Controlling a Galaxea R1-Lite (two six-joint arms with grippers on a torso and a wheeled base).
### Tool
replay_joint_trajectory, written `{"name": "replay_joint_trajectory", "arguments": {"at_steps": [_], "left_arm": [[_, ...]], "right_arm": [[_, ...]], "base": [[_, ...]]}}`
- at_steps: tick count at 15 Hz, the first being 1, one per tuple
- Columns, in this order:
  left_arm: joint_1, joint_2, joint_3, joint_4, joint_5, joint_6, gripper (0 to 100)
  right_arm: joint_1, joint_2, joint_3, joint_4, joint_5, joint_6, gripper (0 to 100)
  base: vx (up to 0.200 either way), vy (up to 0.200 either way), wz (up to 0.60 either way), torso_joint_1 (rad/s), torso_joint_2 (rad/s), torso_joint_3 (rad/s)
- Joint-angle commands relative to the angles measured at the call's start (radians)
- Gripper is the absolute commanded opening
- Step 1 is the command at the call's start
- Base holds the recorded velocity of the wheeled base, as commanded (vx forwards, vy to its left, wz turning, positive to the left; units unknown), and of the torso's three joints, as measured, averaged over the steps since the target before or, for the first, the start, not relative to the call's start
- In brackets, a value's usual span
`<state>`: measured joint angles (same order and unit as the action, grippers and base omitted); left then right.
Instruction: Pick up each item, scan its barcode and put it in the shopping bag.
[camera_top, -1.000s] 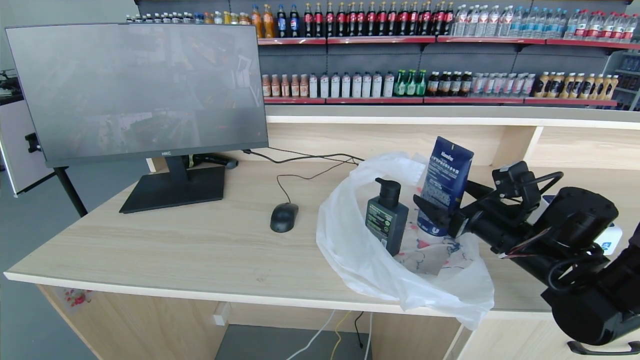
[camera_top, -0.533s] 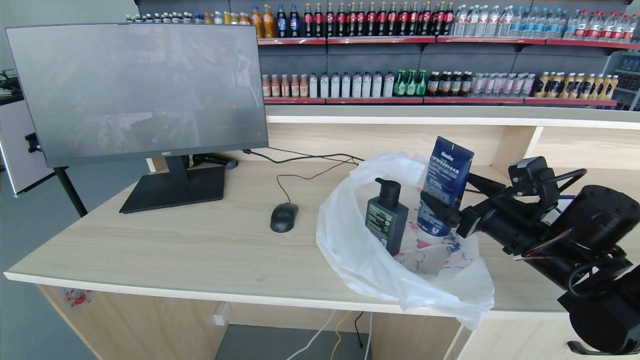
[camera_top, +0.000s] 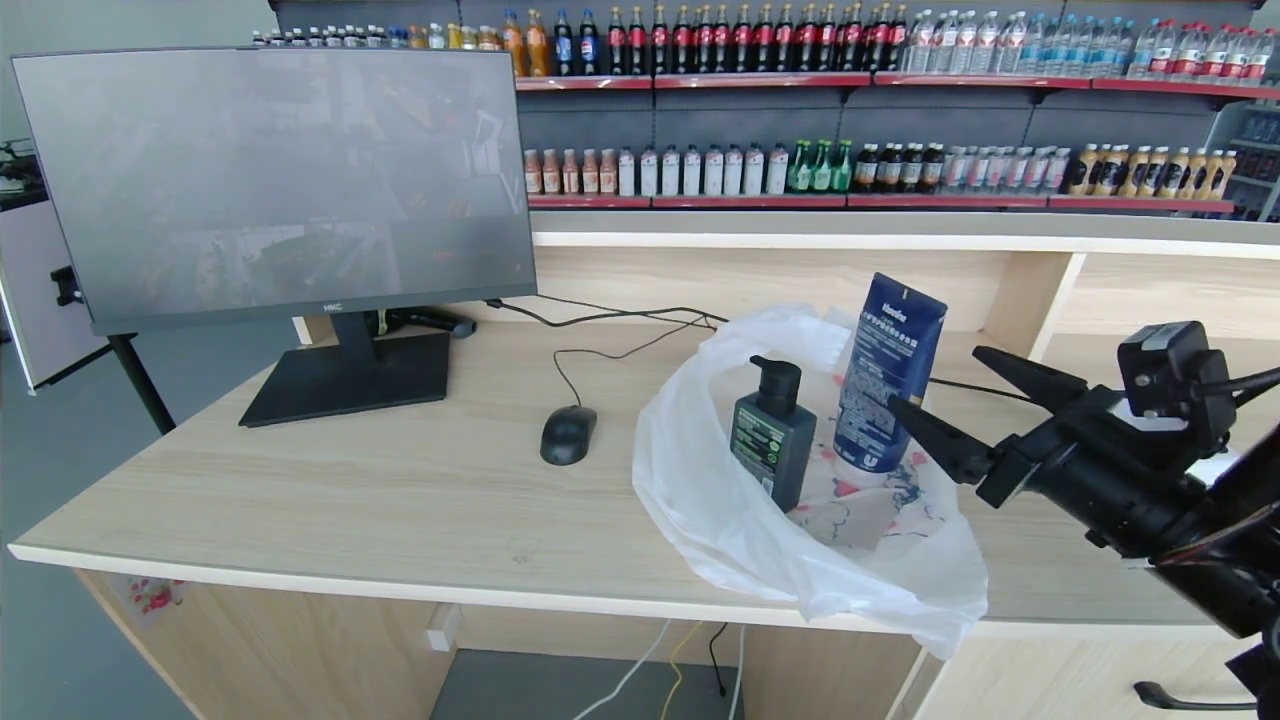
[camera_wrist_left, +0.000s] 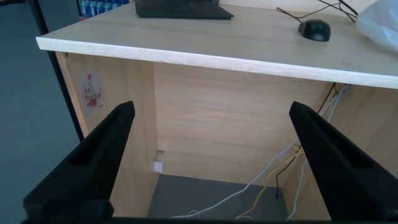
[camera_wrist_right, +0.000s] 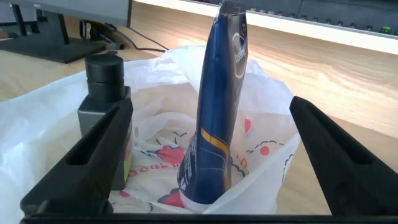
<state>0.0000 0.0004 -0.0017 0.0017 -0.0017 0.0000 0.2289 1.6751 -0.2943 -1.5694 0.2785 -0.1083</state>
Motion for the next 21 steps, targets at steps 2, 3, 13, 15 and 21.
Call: {"name": "replay_joint_trajectory", "arguments": {"at_steps": [2,3,13,15,21], "left_arm": [[0.000,0.000,0.000,0.000,0.000,0.000,100],[0.000,0.000,0.000,0.000,0.002,-0.002,100],[0.000,0.000,0.000,0.001,0.002,-0.005,100],[0.000,0.000,0.000,0.000,0.002,-0.005,100],[0.002,0.000,0.000,0.000,0.002,-0.006,100]], "right_arm": [[0.009,-0.219,0.089,-0.001,0.001,-0.037,100],[0.007,-0.279,0.093,-0.001,0.001,-0.045,100],[0.056,-0.904,0.291,0.391,0.001,-0.053,100],[0.056,-1.034,0.265,0.681,-0.001,-0.054,100],[-0.007,-1.258,0.294,1.051,-0.005,-0.074,100]], "base": [[0.000,0.000,0.00,0.000,0.00,0.000],[0.000,0.000,0.00,0.000,0.00,0.000],[0.000,0.000,0.00,0.000,0.00,0.000],[0.000,0.000,0.00,0.000,0.00,0.000],[0.000,0.000,0.00,0.000,0.00,0.000]]}}
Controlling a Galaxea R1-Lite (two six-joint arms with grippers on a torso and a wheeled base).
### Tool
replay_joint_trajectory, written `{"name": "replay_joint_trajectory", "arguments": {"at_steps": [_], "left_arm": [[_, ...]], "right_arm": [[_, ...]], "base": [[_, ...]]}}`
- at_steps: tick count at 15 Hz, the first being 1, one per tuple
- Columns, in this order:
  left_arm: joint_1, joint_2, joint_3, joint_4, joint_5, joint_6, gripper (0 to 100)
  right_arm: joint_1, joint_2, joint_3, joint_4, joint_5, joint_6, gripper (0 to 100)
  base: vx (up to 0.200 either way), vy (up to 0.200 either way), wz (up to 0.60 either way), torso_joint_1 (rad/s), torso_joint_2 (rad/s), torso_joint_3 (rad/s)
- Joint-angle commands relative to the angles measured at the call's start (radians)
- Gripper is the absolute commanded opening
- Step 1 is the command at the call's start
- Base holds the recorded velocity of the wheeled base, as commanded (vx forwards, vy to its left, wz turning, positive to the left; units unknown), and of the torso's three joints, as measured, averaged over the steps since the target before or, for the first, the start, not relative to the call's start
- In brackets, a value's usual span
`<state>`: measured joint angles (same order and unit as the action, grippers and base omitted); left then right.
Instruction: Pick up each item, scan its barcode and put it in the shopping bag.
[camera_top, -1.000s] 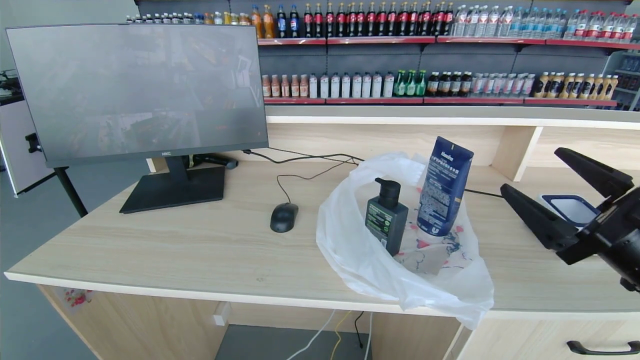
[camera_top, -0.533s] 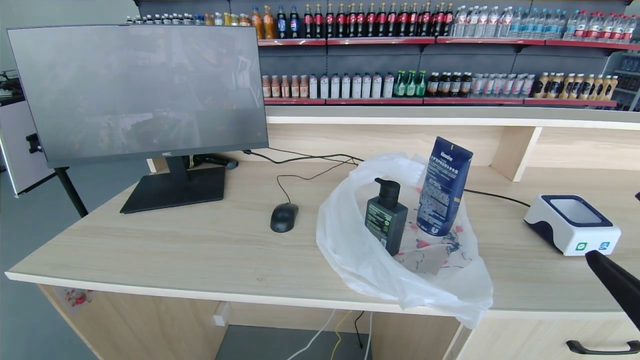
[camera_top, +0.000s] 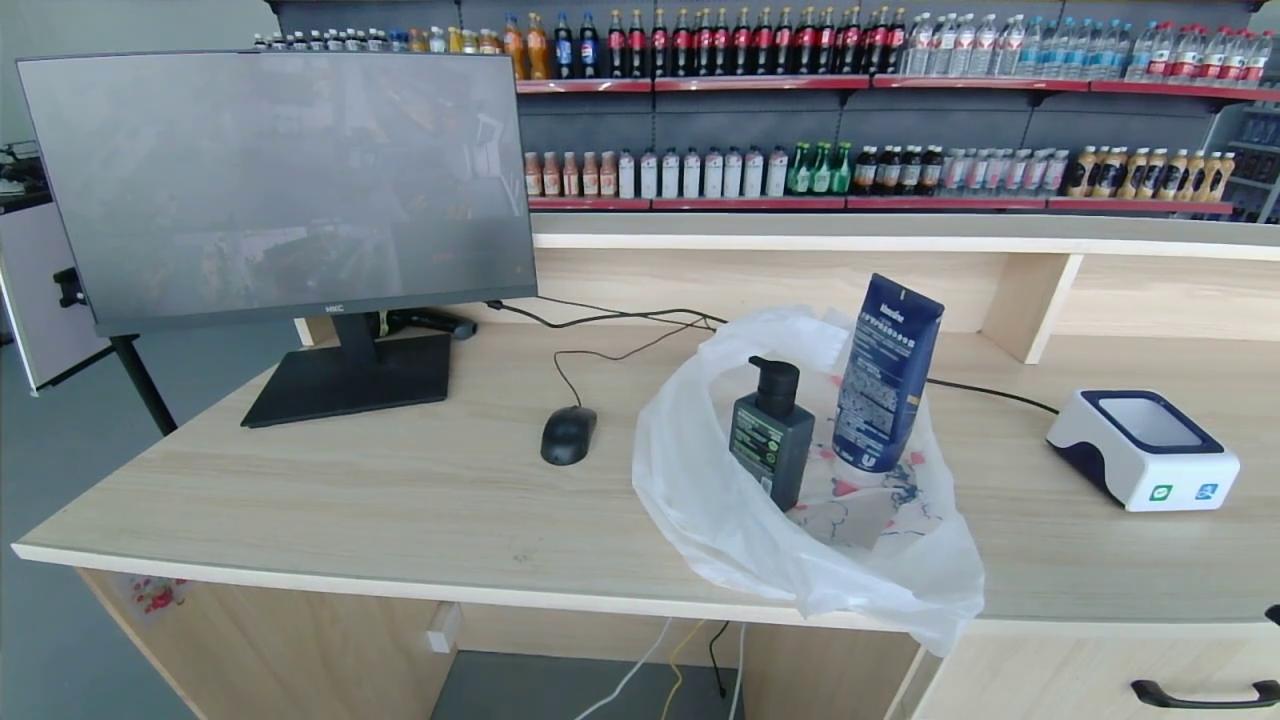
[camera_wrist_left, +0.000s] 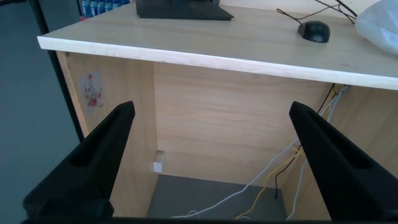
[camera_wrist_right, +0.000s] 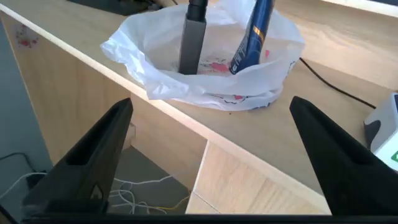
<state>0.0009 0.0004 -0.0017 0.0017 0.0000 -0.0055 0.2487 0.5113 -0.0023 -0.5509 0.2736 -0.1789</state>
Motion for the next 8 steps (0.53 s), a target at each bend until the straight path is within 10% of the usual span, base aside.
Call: {"name": "replay_joint_trajectory", "arguments": {"at_steps": [1,8], "left_arm": [[-0.001,0.000,0.000,0.000,0.000,-0.001,100],[0.001,0.001,0.000,0.001,0.000,-0.002,100]], "right_arm": [[-0.049,-0.132,0.002,0.091,-0.001,-0.005,100],[-0.109,-0.421,0.002,0.505,-0.013,-0.022,100]], "base": [[0.000,0.000,0.00,0.000,0.00,0.000],[0.000,0.000,0.00,0.000,0.00,0.000]]}}
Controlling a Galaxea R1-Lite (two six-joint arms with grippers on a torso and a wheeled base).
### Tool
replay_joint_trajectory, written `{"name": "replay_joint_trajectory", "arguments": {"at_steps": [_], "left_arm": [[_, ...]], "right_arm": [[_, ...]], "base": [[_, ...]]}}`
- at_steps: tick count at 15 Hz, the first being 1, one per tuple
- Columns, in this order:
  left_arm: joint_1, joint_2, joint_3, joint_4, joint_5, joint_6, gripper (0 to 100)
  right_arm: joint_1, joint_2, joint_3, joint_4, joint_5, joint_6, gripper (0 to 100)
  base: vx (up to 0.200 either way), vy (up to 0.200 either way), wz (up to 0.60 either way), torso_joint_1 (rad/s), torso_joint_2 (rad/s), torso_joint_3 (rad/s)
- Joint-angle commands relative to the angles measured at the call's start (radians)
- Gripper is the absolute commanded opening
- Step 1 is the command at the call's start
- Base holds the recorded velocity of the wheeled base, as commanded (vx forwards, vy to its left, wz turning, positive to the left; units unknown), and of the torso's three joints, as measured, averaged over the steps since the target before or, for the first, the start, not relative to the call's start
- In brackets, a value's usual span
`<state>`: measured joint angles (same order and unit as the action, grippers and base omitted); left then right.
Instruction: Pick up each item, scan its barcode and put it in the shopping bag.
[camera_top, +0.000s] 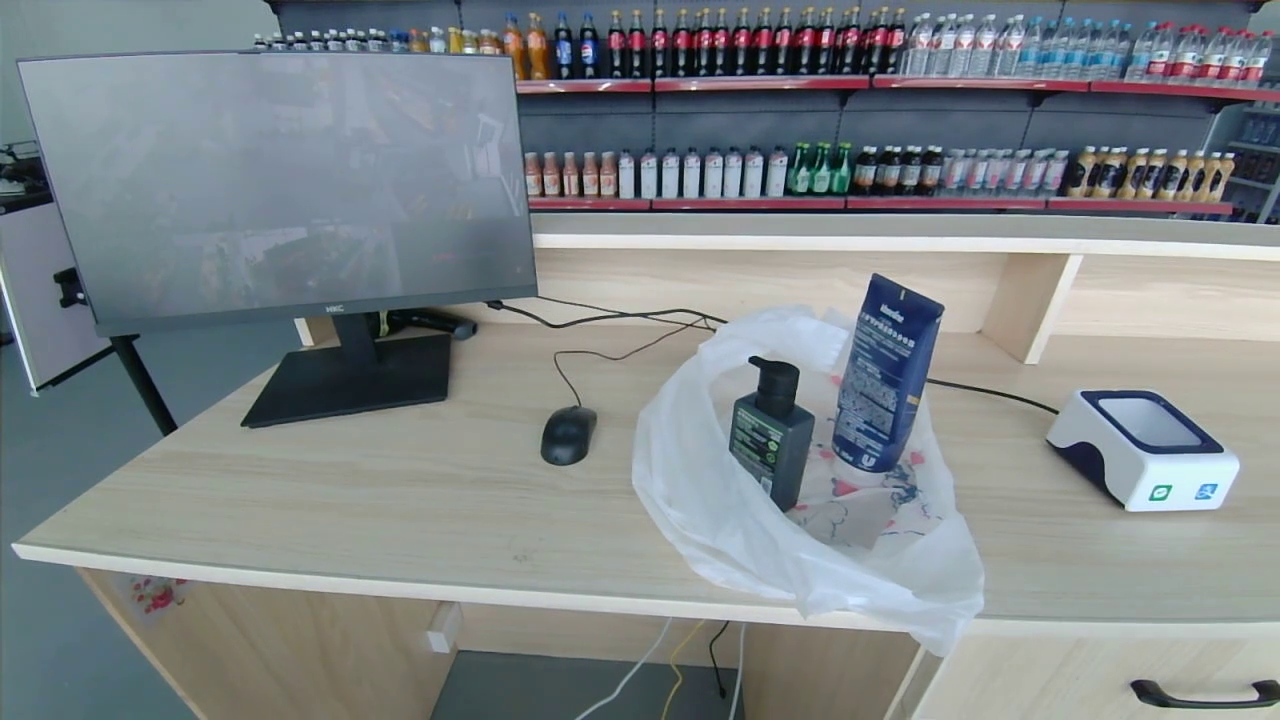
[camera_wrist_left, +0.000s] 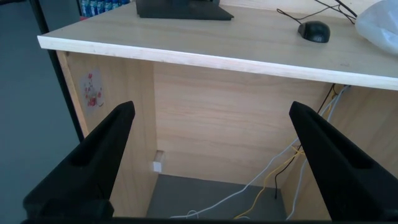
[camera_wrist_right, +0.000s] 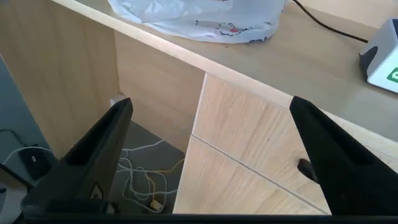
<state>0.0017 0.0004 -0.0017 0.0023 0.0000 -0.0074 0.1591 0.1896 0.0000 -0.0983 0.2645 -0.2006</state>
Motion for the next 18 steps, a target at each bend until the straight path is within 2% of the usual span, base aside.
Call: {"name": "replay_joint_trajectory", "arguments": {"at_steps": [1,3,4,6,7,8,11,14,17,18], "left_arm": [[0.000,0.001,0.000,0.001,0.000,0.000,100],[0.000,0.000,0.000,0.001,0.000,0.000,100],[0.000,0.000,0.000,0.001,0.000,0.000,100],[0.000,0.000,0.000,0.001,0.000,-0.002,100],[0.000,0.000,0.000,0.001,0.000,0.000,100],[0.000,0.000,0.000,0.001,0.000,0.000,100],[0.000,0.000,0.000,0.001,0.000,0.001,100],[0.000,0.000,0.000,0.001,0.000,0.001,100],[0.000,0.001,0.000,0.001,0.000,0.001,100],[0.000,0.001,0.000,0.001,0.000,0.001,100]], "right_arm": [[-0.020,-0.094,0.000,0.057,-0.031,-0.002,100],[-0.024,-0.091,0.000,0.065,-0.113,0.023,100],[-0.036,-0.090,0.000,0.065,-0.119,0.023,100],[-0.237,-0.085,-0.002,0.065,-0.123,0.044,100],[-0.297,-0.073,-0.002,0.065,-0.105,0.098,100],[-0.286,-0.078,-0.003,0.065,-0.071,0.136,100],[-0.268,-0.096,0.000,0.057,-0.068,0.165,100],[-0.268,-0.096,-0.002,0.045,-0.102,0.294,100],[-0.268,-0.096,0.000,0.045,-0.117,0.250,100],[-0.268,-0.096,0.000,0.045,-0.117,0.241,100]], "base": [[0.000,0.000,0.00,0.000,0.00,0.000],[0.000,0.000,0.00,0.000,0.00,0.000],[0.000,0.000,0.00,0.000,0.00,0.000],[0.000,0.000,0.00,0.000,0.00,0.000],[0.000,0.000,0.00,0.000,0.00,0.000],[0.000,0.000,0.00,0.000,0.00,0.000],[0.000,0.000,0.00,0.000,0.00,0.000],[-0.200,0.000,0.00,0.004,0.00,0.001],[-0.200,0.000,0.00,0.006,0.00,0.001],[0.000,-0.200,0.00,0.002,0.00,-0.002]]}}
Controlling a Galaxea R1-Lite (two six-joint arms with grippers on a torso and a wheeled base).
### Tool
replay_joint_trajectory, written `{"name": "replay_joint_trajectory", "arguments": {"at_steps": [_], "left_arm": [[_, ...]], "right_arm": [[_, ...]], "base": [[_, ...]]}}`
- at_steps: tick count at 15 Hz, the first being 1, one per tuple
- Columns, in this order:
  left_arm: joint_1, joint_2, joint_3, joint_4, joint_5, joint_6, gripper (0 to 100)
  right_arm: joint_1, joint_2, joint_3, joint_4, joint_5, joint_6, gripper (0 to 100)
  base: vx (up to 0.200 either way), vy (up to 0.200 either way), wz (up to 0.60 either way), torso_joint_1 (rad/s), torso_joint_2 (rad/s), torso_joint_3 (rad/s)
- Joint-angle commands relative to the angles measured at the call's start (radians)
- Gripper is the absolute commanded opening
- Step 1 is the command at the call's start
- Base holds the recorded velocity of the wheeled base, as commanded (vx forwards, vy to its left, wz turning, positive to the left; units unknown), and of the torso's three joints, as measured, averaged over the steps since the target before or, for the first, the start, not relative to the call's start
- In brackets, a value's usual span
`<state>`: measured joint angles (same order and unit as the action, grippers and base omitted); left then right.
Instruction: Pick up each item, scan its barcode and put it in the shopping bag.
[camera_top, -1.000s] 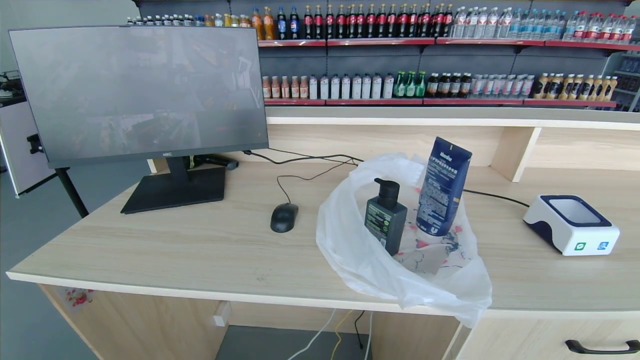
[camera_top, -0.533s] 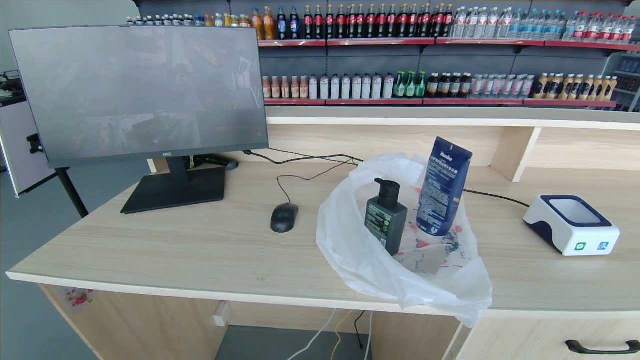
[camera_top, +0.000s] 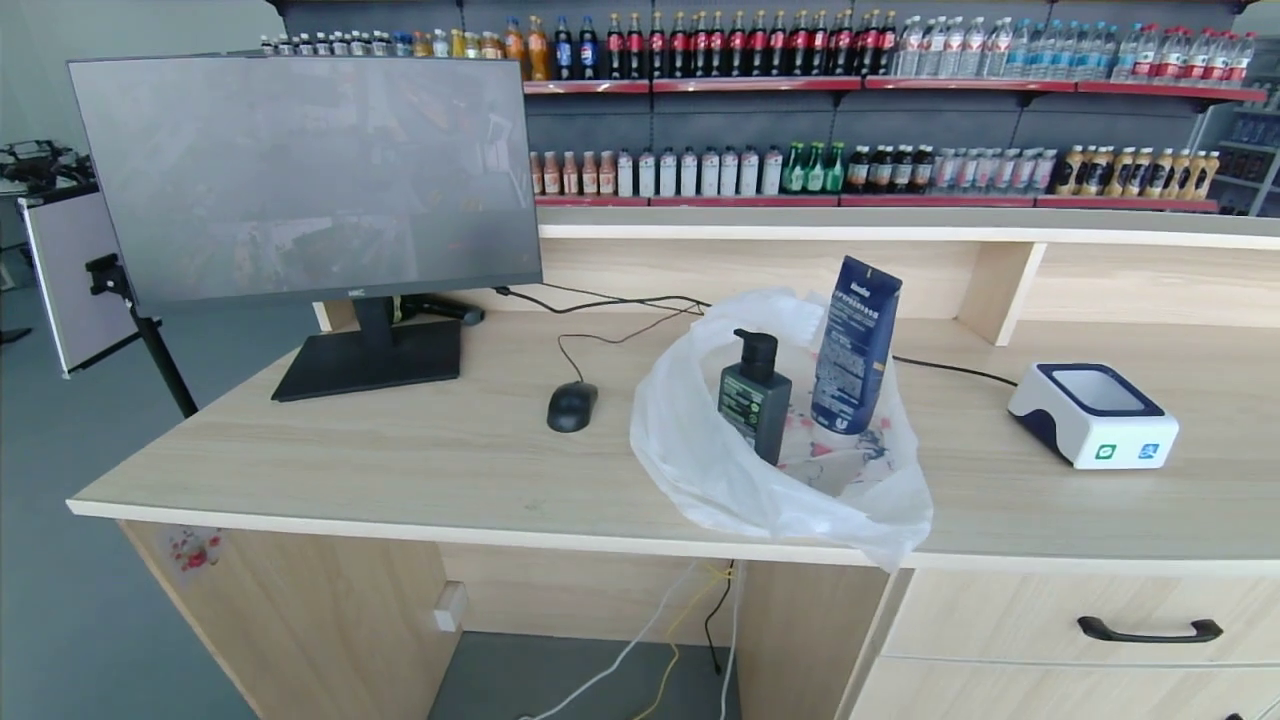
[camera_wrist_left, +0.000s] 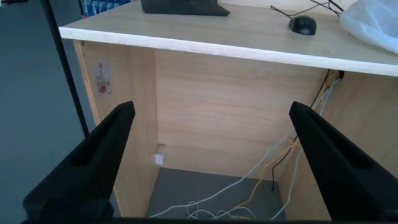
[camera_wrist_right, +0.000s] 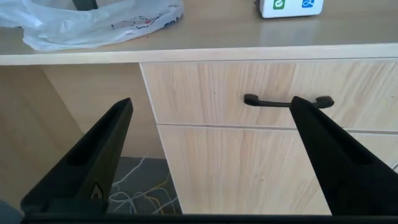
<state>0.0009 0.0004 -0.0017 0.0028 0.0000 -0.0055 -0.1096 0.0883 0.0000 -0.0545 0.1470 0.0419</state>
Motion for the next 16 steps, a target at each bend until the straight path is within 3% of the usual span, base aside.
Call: {"name": "replay_joint_trajectory", "arguments": {"at_steps": [1,5,8,16], "left_arm": [[0.001,0.001,0.000,0.000,0.000,-0.001,100],[0.001,0.001,0.000,0.000,0.000,-0.001,100],[0.001,0.001,0.000,0.000,0.000,-0.002,100],[0.001,0.001,0.000,0.000,0.000,-0.002,100]], "right_arm": [[0.001,0.005,0.000,0.005,0.000,-0.013,100],[-0.001,0.007,0.000,0.007,-0.034,-0.056,100],[-0.001,0.007,-0.002,0.065,-0.144,-0.074,100],[-0.001,0.007,0.000,0.058,-0.144,-0.060,100]], "base": [[0.000,-0.200,0.00,0.007,0.00,0.007],[0.000,-0.200,0.00,0.000,0.00,0.001],[0.000,-0.200,0.00,0.007,0.00,0.005],[0.000,-0.200,0.00,0.003,0.00,0.000]]}}
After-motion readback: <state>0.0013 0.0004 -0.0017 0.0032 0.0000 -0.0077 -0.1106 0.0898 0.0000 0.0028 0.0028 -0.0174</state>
